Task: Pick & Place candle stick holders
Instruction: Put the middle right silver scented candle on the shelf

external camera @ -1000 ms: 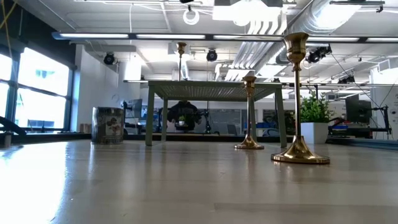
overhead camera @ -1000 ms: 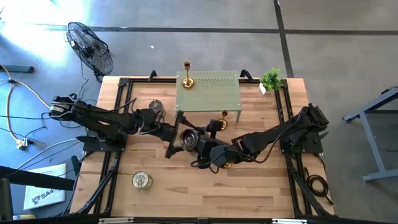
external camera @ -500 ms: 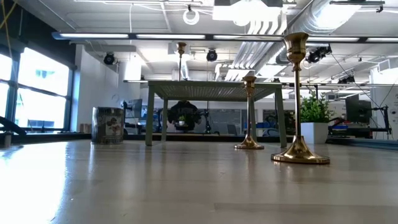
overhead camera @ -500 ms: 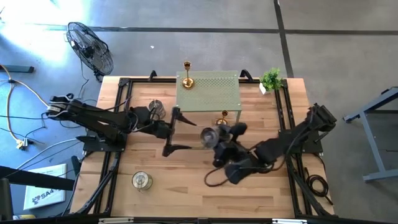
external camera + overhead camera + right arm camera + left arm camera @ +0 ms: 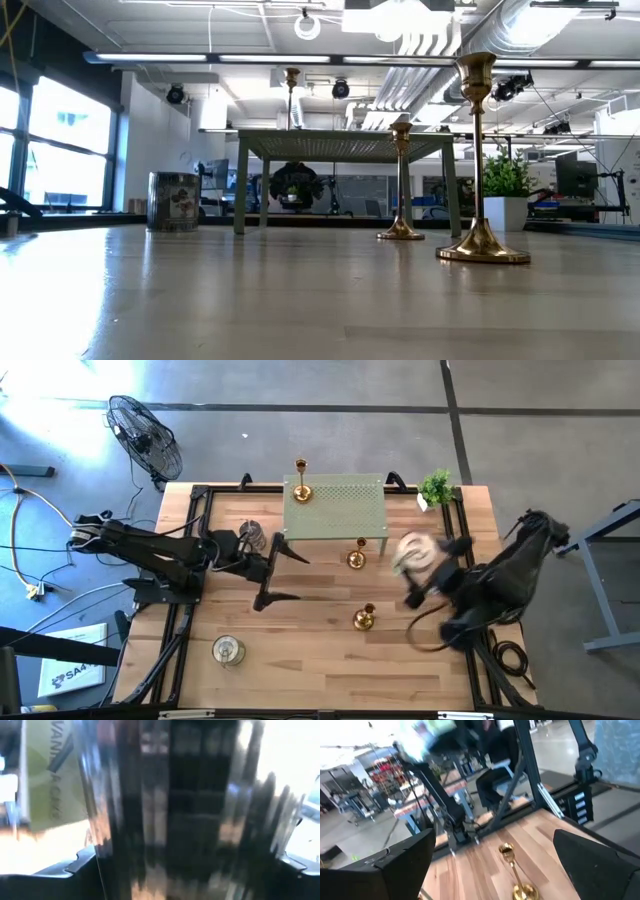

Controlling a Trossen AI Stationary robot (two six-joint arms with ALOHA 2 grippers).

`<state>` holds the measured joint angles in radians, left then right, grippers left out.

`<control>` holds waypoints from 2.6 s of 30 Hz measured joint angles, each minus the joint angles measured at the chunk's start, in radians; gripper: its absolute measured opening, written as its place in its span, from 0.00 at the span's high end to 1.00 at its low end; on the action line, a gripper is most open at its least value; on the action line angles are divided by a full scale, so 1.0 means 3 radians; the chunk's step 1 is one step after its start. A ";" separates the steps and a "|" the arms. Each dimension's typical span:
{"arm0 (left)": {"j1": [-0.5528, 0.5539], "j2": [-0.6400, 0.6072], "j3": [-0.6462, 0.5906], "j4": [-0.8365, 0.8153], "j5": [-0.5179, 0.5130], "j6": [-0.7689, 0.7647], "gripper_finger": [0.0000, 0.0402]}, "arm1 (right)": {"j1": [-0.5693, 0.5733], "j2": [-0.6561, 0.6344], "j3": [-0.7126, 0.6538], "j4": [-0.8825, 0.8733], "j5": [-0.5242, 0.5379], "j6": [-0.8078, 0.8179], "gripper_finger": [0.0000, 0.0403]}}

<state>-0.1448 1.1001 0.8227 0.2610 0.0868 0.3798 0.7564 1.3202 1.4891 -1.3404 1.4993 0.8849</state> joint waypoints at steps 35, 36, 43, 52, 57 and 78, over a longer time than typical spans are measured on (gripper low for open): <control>0.0001 -0.0023 -0.0004 -0.0481 -0.0010 0.0142 0.01 | -0.1835 -0.0250 0.0000 0.0207 0.0089 -0.0544 0.13; 0.0001 -0.0023 -0.0004 -0.0481 -0.0012 0.0144 0.01 | -0.1918 -0.0205 0.0000 0.0407 0.0018 -0.0774 0.13; 0.0001 -0.0023 -0.0004 -0.0501 -0.0060 0.0192 0.01 | -0.2423 0.0069 0.0000 0.2555 -0.1011 -0.3013 0.13; 0.0001 -0.0121 -0.0006 -0.0605 -0.0057 -0.0024 0.01 | -0.3286 0.0119 0.0000 0.3928 -0.2857 -0.3591 0.13; 0.0001 -0.0208 -0.0006 -0.0755 -0.0056 -0.0071 0.01 | -0.3901 0.0240 0.0000 0.3691 -0.3635 -0.3158 0.13; 0.0001 -0.0255 -0.0005 -0.1135 -0.0053 -0.0237 0.01 | -0.4421 0.0787 -0.0664 0.4901 -0.4885 -0.3226 0.13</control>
<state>-0.1444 1.0237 0.8211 -0.0794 0.0708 0.3088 -0.5698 1.5562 1.2898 0.1300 0.0338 -0.0830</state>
